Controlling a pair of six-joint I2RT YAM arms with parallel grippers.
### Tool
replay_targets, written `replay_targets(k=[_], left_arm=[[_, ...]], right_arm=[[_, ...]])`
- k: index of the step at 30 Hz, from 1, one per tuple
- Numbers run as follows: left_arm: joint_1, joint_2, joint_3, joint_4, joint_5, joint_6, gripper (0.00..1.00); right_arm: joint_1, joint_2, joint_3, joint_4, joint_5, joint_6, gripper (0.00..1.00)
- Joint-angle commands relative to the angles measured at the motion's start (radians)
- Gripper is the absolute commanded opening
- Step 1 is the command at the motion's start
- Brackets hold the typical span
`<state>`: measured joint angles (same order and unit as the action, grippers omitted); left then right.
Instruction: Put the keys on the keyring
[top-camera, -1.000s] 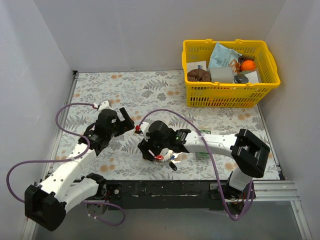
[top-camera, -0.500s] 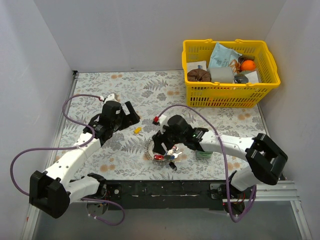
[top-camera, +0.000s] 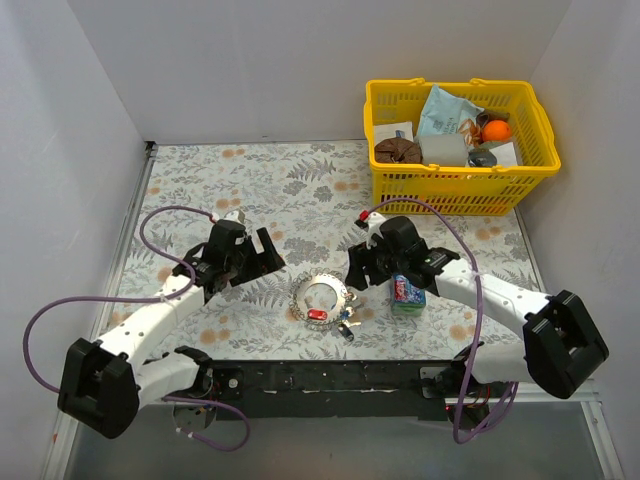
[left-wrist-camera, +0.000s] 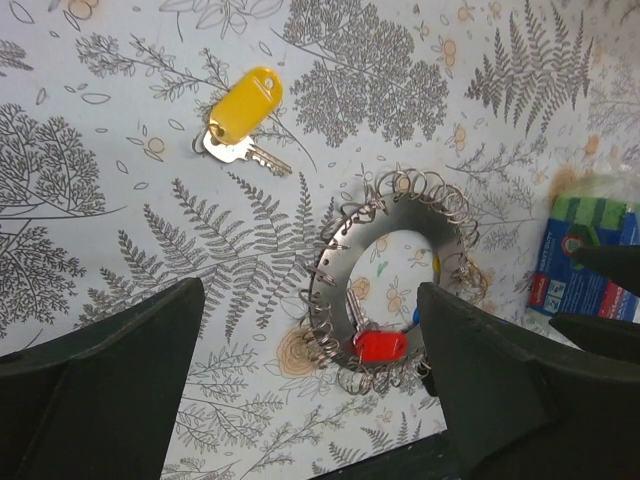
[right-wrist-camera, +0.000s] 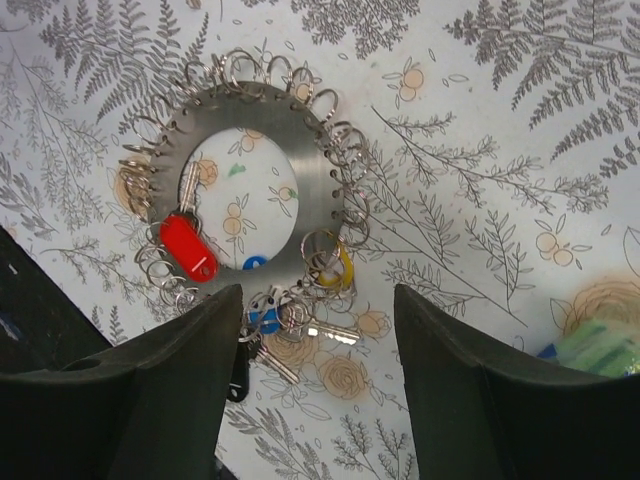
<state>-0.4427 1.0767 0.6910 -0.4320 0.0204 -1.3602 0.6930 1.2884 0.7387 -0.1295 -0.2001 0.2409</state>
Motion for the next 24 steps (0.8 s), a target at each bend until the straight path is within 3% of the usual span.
replay_targets(k=[1,13,19,24], left_arm=[[-0.004,0.026,-0.025,0.07,0.117,0.006,0.86],[-0.036,0.146,0.019,0.174,0.22,-0.011,0.86],[-0.073,0.183,0.022,0.194,0.223,-0.023,0.88],[-0.082,0.184,0.022,0.196,0.219,-0.025,0.89]], right_arm=[[-0.006,-0.035,0.002,-0.078,0.022,0.026,0.67],[0.019,0.02,-0.013,-0.082,-0.091,0.044,0.6],[0.16,0.083,0.059,-0.153,0.033,0.058,0.58],[0.247,0.144,0.103,-0.186,0.099,0.086,0.45]])
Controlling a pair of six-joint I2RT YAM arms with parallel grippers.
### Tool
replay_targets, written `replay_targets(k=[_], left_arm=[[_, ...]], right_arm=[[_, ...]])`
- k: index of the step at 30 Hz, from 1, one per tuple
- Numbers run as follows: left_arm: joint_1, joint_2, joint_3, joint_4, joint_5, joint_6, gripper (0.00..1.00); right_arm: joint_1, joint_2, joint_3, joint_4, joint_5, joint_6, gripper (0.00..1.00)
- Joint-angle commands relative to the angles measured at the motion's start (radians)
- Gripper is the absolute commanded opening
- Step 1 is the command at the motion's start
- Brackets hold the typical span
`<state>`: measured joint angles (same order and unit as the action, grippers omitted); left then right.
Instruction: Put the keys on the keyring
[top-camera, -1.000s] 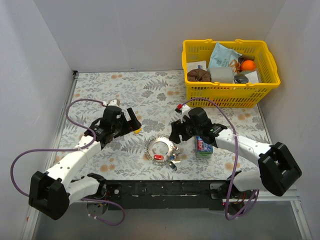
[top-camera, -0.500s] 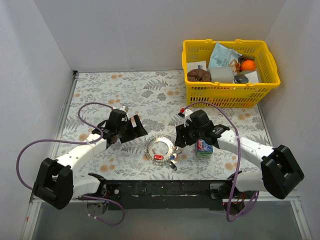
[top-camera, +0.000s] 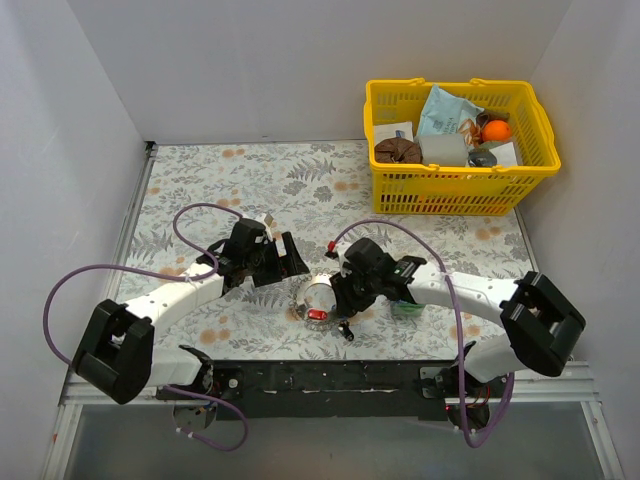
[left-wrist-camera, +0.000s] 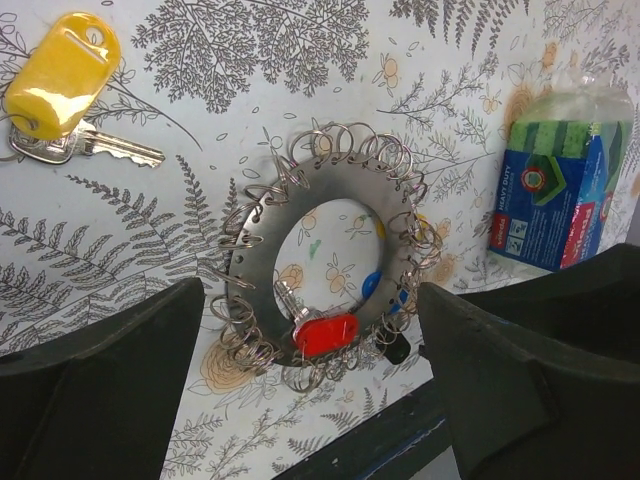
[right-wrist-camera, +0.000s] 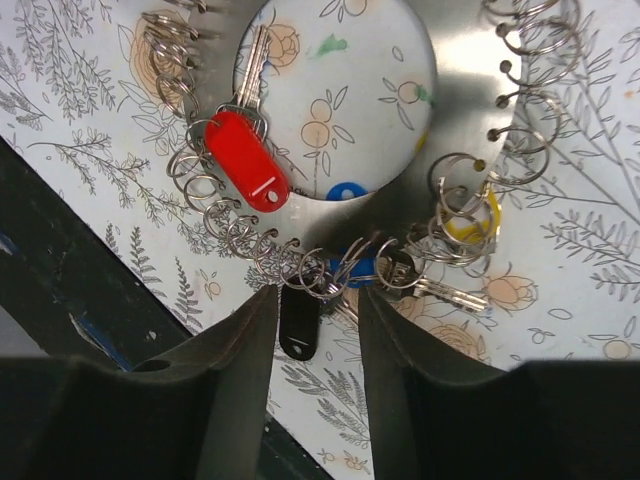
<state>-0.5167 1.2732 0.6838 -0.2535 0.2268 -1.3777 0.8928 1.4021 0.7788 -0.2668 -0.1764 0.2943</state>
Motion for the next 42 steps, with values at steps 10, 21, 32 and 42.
replay_targets(k=[10,21,32,42], left_arm=[[-0.008,-0.034,0.017,0.026,0.028,0.0,0.91],[-0.009,-0.051,0.01,0.036,0.036,0.0,0.95],[-0.009,-0.063,0.0,0.036,0.032,0.002,0.96],[-0.008,-0.077,-0.006,0.037,0.032,0.002,0.97]], right_arm=[[0.107,0.107,0.117,-0.111,0.221,0.066,0.32],[0.107,0.127,0.122,-0.101,0.253,0.068,0.22],[0.107,0.117,0.109,-0.06,0.222,0.066,0.22],[0.107,0.1,0.117,-0.052,0.219,0.066,0.31]])
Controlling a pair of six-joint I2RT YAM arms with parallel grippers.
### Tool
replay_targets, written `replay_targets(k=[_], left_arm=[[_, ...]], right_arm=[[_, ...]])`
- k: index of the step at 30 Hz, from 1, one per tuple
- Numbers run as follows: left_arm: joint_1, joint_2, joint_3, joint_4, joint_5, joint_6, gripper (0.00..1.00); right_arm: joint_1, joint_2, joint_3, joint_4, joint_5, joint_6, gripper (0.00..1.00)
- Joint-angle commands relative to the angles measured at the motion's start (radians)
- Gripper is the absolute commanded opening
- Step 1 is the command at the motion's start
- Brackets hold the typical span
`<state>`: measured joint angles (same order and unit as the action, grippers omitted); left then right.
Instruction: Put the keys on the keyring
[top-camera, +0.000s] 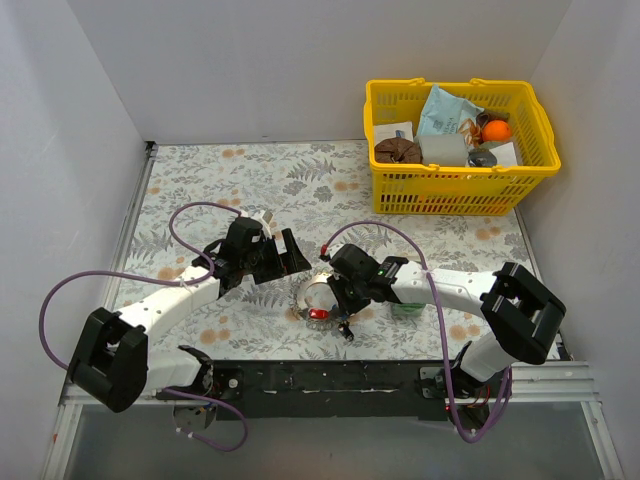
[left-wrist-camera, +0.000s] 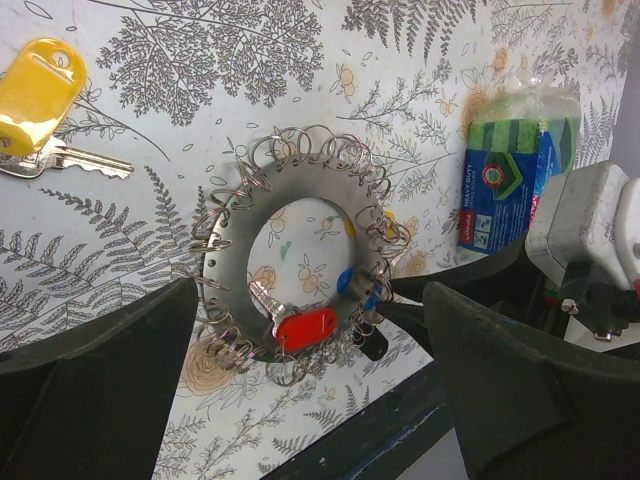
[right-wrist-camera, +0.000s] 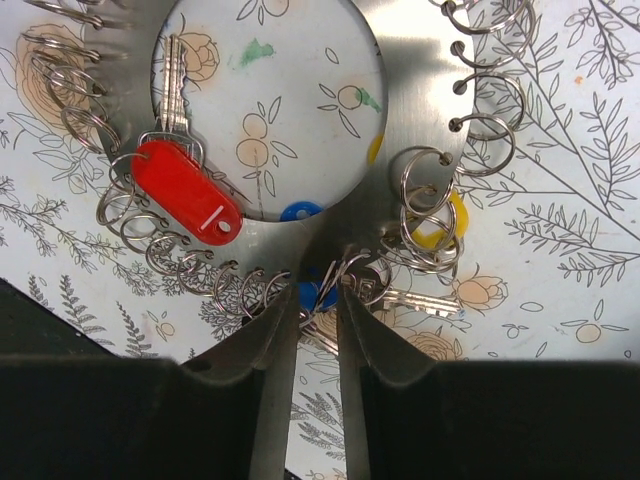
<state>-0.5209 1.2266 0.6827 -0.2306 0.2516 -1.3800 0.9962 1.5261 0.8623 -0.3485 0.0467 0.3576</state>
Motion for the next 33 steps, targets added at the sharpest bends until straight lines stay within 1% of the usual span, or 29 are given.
replay_targets(k=[1,2,7,9,12,14,16,18,25,33], left_arm=[[-0.005,-0.032,-0.006,0.014,0.008,0.004,0.97],[-0.004,-0.033,-0.006,0.013,0.008,0.004,0.97],[-0.004,-0.036,-0.009,0.014,0.003,0.004,0.97],[-0.005,-0.036,-0.009,0.013,0.005,0.004,0.97],[-0.004,-0.042,-0.012,0.013,0.003,0.004,0.97],[-0.004,-0.045,-0.014,0.014,-0.003,0.006,0.98],[-0.005,-0.05,-0.017,0.014,-0.006,0.007,0.98],[-0.005,-0.053,-0.018,0.013,-0.006,0.007,0.98],[-0.005,-0.072,-0.018,0.001,-0.031,0.016,0.98],[-0.005,-0.087,-0.009,-0.012,-0.044,0.039,0.98]], right_arm=[[0.004,-0.023,0.035,0.028,-0.002,0.003,0.31],[0.004,-0.023,0.037,0.026,0.001,0.003,0.35],[0.004,-0.011,0.035,0.028,0.019,0.009,0.36],[0.004,-0.006,0.035,0.023,0.037,0.012,0.34],[0.002,-0.004,0.026,0.035,0.062,0.015,0.28],[0.004,-0.006,0.017,0.045,0.071,0.015,0.21],[0.004,0.002,0.017,0.045,0.076,0.014,0.19],[0.004,0.006,0.017,0.054,0.065,0.007,0.18],[0.004,0.014,0.01,0.083,0.016,-0.002,0.01],[0.002,-0.004,0.0,0.12,-0.033,-0.055,0.01]])
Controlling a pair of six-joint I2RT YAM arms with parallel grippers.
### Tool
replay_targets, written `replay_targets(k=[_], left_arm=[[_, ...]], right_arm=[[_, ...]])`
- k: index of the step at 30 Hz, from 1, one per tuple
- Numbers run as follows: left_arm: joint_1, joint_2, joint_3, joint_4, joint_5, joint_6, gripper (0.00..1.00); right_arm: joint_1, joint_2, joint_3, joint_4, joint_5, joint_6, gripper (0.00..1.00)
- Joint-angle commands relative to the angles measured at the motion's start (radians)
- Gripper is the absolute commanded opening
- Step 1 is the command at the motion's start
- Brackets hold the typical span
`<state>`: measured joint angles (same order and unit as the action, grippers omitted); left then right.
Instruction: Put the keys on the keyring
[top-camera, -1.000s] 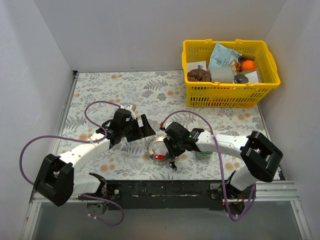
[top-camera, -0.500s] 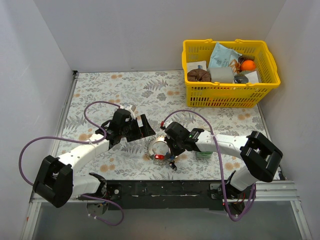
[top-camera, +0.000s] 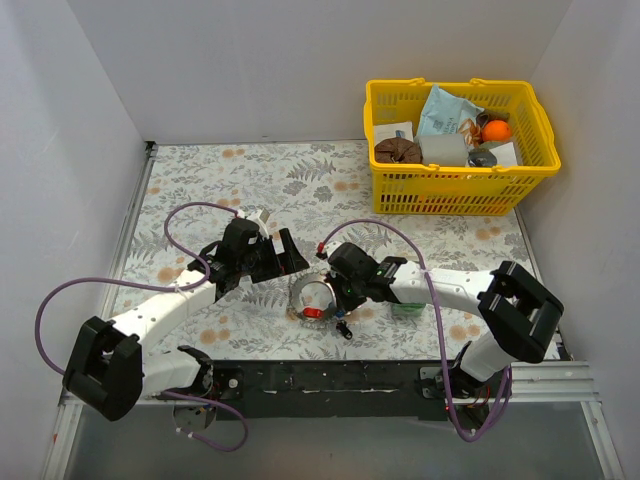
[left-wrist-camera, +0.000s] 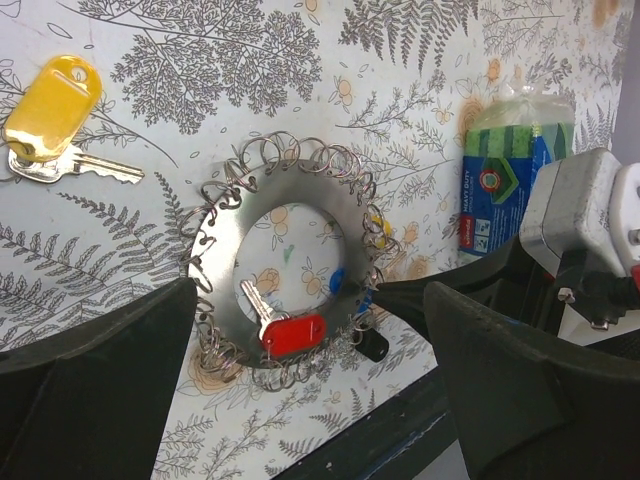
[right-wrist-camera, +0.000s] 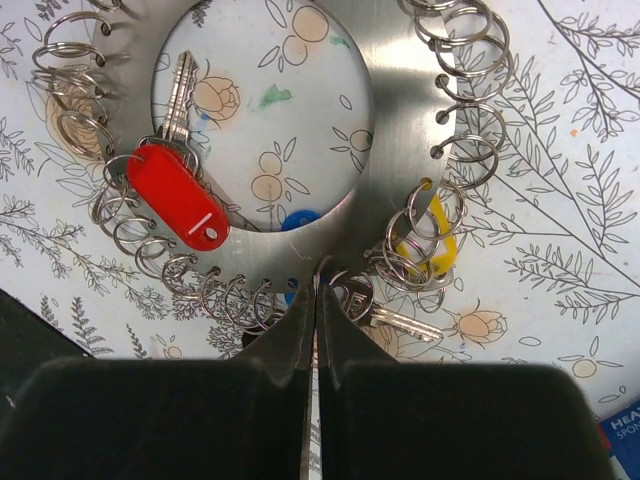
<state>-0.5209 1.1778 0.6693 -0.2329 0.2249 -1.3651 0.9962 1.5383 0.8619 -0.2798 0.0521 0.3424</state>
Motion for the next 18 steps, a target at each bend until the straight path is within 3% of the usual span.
replay_targets(k=[1,11,18], left_arm=[[-0.005,-0.038,0.006,-0.008,-0.015,0.026,0.98],[-0.005,-0.061,0.0,0.0,-0.012,0.049,0.98],[-0.004,-0.067,0.001,-0.003,-0.016,0.046,0.98]], right_arm=[[0.002,-0.021,-0.003,0.056,-0.041,-0.054,0.01],[-0.01,-0.109,-0.064,0.137,-0.077,-0.144,0.01],[-0.099,-0.165,-0.147,0.192,-0.167,-0.117,0.01]])
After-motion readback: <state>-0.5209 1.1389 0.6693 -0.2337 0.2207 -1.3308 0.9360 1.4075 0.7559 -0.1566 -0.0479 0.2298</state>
